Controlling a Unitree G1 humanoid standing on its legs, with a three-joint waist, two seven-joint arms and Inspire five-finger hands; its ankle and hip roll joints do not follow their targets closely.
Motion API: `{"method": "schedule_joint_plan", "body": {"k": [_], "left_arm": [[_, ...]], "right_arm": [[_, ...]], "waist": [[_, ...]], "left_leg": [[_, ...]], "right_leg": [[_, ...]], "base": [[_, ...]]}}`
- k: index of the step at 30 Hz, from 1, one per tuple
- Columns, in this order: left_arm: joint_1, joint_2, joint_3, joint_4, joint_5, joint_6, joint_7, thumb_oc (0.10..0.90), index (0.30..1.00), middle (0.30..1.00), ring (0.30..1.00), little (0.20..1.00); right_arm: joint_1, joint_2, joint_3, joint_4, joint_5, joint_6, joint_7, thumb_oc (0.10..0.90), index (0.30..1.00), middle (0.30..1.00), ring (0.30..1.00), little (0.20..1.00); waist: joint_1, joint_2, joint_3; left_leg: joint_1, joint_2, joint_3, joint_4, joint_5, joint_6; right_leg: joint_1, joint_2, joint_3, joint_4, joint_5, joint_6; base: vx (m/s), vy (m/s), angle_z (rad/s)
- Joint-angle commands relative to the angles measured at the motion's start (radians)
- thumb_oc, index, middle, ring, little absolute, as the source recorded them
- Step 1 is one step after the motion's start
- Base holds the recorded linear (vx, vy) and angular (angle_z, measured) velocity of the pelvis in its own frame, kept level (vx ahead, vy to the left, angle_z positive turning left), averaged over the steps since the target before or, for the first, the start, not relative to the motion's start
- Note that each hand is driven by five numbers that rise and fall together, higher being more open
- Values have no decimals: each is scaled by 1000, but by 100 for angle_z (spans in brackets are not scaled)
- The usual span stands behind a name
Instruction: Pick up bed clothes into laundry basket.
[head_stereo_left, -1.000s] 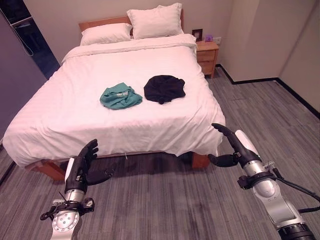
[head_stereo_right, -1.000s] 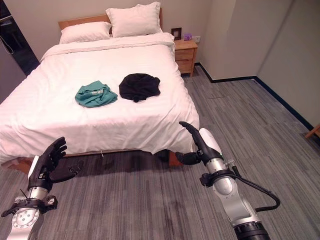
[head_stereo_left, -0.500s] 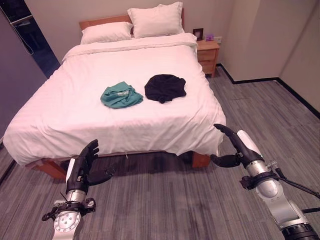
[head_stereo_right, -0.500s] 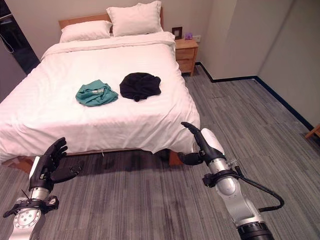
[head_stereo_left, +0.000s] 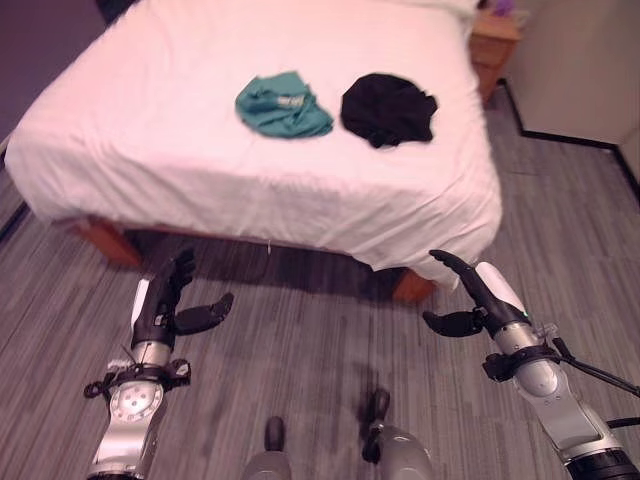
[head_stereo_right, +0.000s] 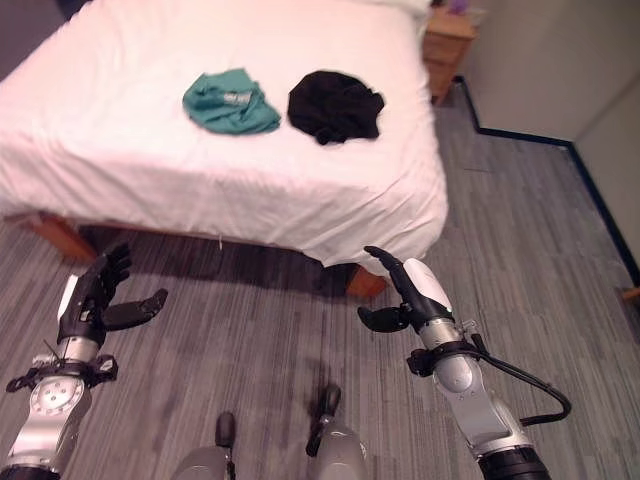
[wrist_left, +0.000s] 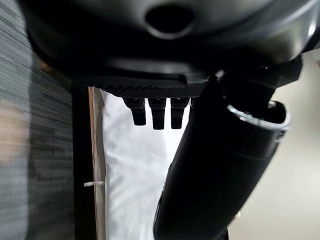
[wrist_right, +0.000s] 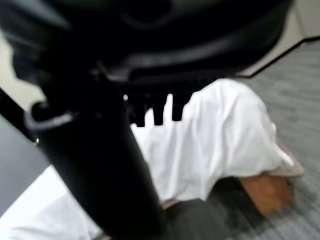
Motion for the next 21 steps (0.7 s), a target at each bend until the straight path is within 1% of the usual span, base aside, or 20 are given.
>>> {"method": "schedule_joint_plan", "body": {"k": [1, 2, 3, 4, 5, 6, 7, 8, 9, 10, 11, 12, 13, 14, 15, 16, 17, 19, 20, 21], "left_arm": [[35, 99, 56, -122, 17, -71, 8, 800, 900, 900, 900, 900], [38, 92, 51, -119, 18, -68, 8, 800, 900, 900, 900, 900], [48, 87, 53, -121, 18, -67, 10, 800, 900, 900, 900, 900], [56, 83, 52, -123, 17, -65, 10, 800, 900, 900, 900, 900], [58, 82, 52, -124, 17, -64, 9, 800, 900, 900, 900, 900], [82, 66, 59, -132, 4, -64, 1, 800, 900, 900, 900, 900], [83, 65, 59, -133, 4, -63, 1, 800, 900, 900, 900, 900], [75, 74, 60, -137, -19, -58, -5, 800, 900, 900, 900, 900], [76, 83, 60, -141, -18, -58, -5, 800, 900, 900, 900, 900], [74, 91, 61, -141, -17, -60, -2, 800, 900, 900, 900, 900], [72, 93, 61, -141, -17, -60, -1, 800, 900, 900, 900, 900], [64, 100, 61, -146, -16, -62, 1, 800, 900, 900, 900, 900], [51, 103, 60, -145, -22, -62, 3, 800, 900, 900, 900, 900], [49, 103, 60, -145, -26, -64, 8, 800, 900, 900, 900, 900], [41, 103, 58, -146, -25, -67, 11, 800, 900, 900, 900, 900], [40, 103, 58, -146, -24, -67, 11, 800, 900, 900, 900, 900], [43, 109, 56, -164, -11, -73, 10, 800, 900, 900, 900, 900], [48, 113, 53, -177, -2, -79, 12, 800, 900, 900, 900, 900], [45, 118, 48, -179, 2, -83, 14, 800, 900, 900, 900, 900], [41, 124, 45, -184, 3, -87, 13, 800, 900, 900, 900, 900]], "right_arm": [[-58, -72, -35, -19, 23, -48, -77, 800, 900, 900, 900, 900], [-43, -71, -44, -20, 25, -48, -77, 800, 900, 900, 900, 900], [-32, -74, -49, -26, 22, -47, -74, 800, 900, 900, 900, 900], [-25, -72, -53, -27, 20, -47, -72, 800, 900, 900, 900, 900], [-23, -72, -52, -28, 20, -46, -71, 800, 900, 900, 900, 900], [-12, -64, -59, -48, 20, -49, -63, 800, 900, 900, 900, 900], [-11, -64, -60, -50, 20, -49, -63, 800, 900, 900, 900, 900], [-14, -68, -63, -63, 27, -58, -71, 800, 900, 900, 900, 900], [-15, -70, -63, -70, 31, -57, -75, 800, 900, 900, 900, 900], [-24, -76, -63, -72, 31, -58, -82, 800, 900, 900, 900, 900], [-26, -75, -64, -71, 31, -59, -82, 800, 900, 900, 900, 900], [-34, -82, -67, -75, 33, -62, -88, 800, 900, 900, 900, 900], [-45, -87, -68, -81, 35, -63, -93, 800, 900, 900, 900, 900], [-48, -88, -67, -86, 38, -65, -96, 800, 900, 900, 900, 900], [-49, -95, -72, -86, 35, -69, -106, 800, 900, 900, 900, 900], [-50, -95, -73, -86, 35, -69, -106, 800, 900, 900, 900, 900], [-55, -102, -74, -82, 19, -74, -115, 800, 900, 900, 900, 900], [-71, -117, -70, -74, -8, -73, -129, 800, 900, 900, 900, 900], [-85, -132, -69, -66, -27, -69, -141, 800, 900, 900, 900, 900], [-92, -140, -72, -61, -37, -66, -149, 800, 900, 900, 900, 900]], "waist": [[6, -10, -154], [-10, -6, -171], [-20, 6, -185], [-35, 16, -193], [-37, 20, -195], [-44, 55, -209], [-47, 51, -211], [-52, 54, -209], [-44, 48, -199], [-34, 34, -190], [-39, 24, -191], [-27, 11, -176], [-15, 0, -162], [-3, -3, -151], [11, -11, -139], [11, -17, -140], [23, -1, -140], [45, 22, -143], [57, 27, -143], [62, 30, -144]], "left_leg": [[493, 82, -61, -557, -96, -66], [509, 84, -73, -557, -108, -61], [522, 95, -79, -543, -126, -63], [534, 102, -83, -520, -140, -67], [531, 106, -84, -514, -146, -68], [492, 139, -56, -373, -98, -108], [486, 135, -61, -371, -94, -109], [371, 165, -22, -103, 50, -181], [310, 187, 9, 26, 103, -195], [259, 198, 37, 125, 117, -190], [250, 188, 32, 128, 123, -187], [194, 189, 53, 203, 118, -176], [144, 192, 84, 220, 88, -163], [102, 201, 105, 219, 59, -157], [45, 231, 140, 87, 24, -142], [45, 223, 143, 79, 32, -140], [23, 252, 154, -150, 72, -139], [18, 273, 123, -320, 166, -160], [21, 291, 106, -385, 214, -173], [28, 304, 95, -432, 237, -182]], "right_leg": [[-82, 97, -31, -99, 218, -41], [-74, 109, -19, -95, 220, -60], [-75, 117, -19, -72, 215, -70], [-86, 117, -13, -47, 210, -79], [-89, 119, -15, -40, 204, -79], [-57, 148, -24, -26, 167, -105], [-60, 143, -26, -27, 170, -106], [9, 163, -45, -48, 137, -147], [50, 173, -45, -61, 115, -169], [94, 180, -44, -89, 97, -186], [91, 169, -47, -91, 102, -187], [128, 175, -39, -114, 90, -195], [157, 169, -31, -126, 74, -190], [183, 170, -22, -130, 60, -187], [209, 153, -3, -140, 47, -160], [205, 146, -1, -140, 51, -160], [216, 132, 18, -141, 45, -128], [238, 135, 37, -141, 35, -105], [257, 133, 46, -141, 26, -98], [276, 131, 51, -141, 17, -94]], "base": [[450, -32, 8], [502, -39, 10], [576, -33, 33], [404, -23, 37], [486, -27, 29], [273, -25, 24], [507, -117, 20], [325, -144, 9], [408, -200, 12], [143, -109, -4], [135, -114, -32], [151, -71, -40], [251, -67, -17], [338, 118, 8], [241, 136, 0], [324, 371, -10], [218, 367, -30], [283, 426, -42], [271, 318, -67], [188, 193, -68]]}}
